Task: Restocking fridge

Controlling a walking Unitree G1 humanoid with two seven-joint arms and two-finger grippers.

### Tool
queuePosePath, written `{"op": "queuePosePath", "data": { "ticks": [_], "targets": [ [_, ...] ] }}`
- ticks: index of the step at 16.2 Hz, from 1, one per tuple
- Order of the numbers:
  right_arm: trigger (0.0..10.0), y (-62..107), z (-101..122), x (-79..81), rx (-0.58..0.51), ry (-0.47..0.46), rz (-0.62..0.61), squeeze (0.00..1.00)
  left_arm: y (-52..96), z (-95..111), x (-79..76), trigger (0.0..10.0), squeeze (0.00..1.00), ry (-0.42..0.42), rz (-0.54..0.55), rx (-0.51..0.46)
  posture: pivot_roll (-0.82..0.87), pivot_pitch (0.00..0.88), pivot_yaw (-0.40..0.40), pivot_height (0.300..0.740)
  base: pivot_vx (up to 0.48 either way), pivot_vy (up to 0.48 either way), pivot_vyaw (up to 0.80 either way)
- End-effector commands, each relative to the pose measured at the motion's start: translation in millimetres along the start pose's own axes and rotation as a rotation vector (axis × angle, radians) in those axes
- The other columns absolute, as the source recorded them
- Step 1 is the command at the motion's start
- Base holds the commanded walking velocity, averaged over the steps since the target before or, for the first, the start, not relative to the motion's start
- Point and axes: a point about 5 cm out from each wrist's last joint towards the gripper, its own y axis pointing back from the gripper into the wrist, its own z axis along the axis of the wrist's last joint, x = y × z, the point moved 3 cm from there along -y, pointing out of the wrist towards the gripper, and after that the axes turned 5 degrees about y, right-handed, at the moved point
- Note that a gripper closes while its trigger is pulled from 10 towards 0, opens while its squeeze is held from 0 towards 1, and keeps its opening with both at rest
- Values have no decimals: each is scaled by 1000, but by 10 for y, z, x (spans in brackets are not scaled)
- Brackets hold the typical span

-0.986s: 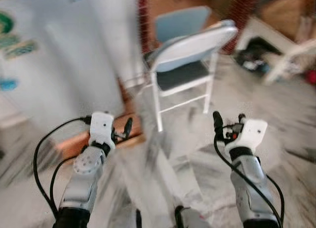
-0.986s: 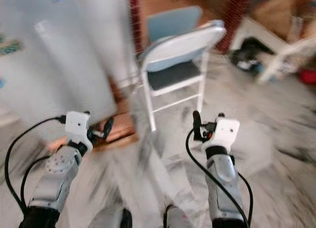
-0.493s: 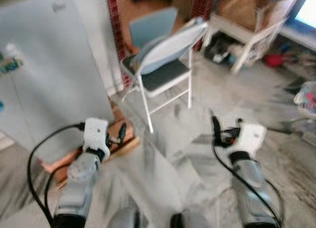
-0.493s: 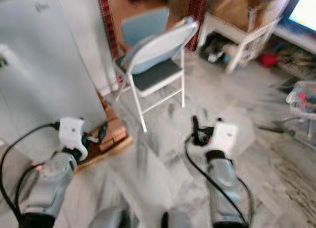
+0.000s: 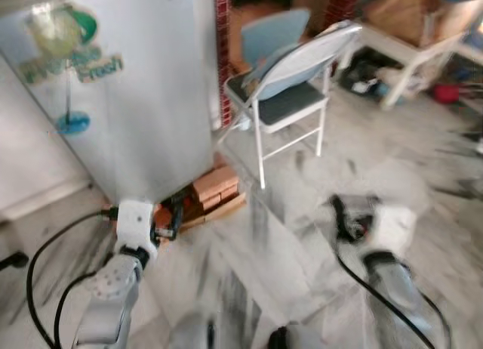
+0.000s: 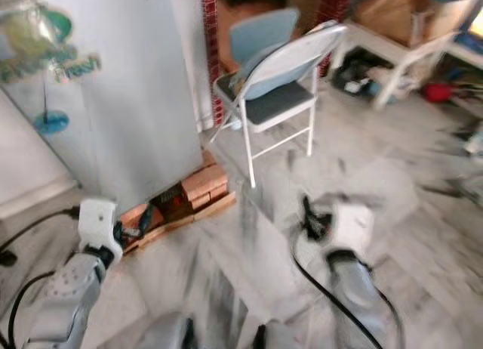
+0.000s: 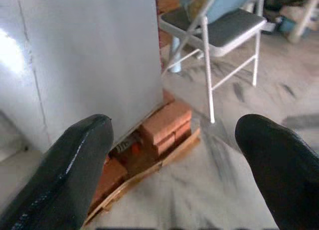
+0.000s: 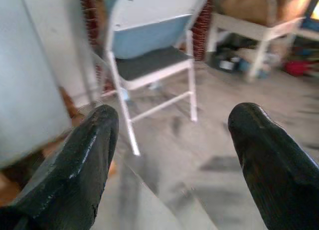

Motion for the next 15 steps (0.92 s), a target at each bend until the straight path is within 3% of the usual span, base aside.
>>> {"op": "queuePosePath", "data": {
  "ticks": [1, 5, 9, 13, 15],
  "targets": [
    [10000, -4, 99, 56, -35, -8, 13, 0, 57, -17, 48, 10000, 0, 1, 17, 1, 53, 97, -2, 740, -337, 345, 0],
    [10000, -85, 150, 84, -53, -4, 6, 0, -20, 112, -43, 10000, 0, -15, -15, -55, 58, 104, 0, 740, 0, 0, 0],
    [10000, -171, 222, 121, -72, 8, 16, 0, -76, 174, 35, 10000, 0, -18, -2, -79, 61, 109, 3, 740, 0, 0, 0],
    [10000, -212, 263, 131, -79, 11, 12, 0, -92, 193, -107, 10000, 0, -5, -32, -86, 55, 111, 4, 740, 0, 0, -537],
    [10000, -177, 243, 110, -75, 11, 5, 0, -54, 153, -107, 10000, 0, 0, -28, -75, 54, 109, 0, 740, 0, 0, -578]
  ]
}}
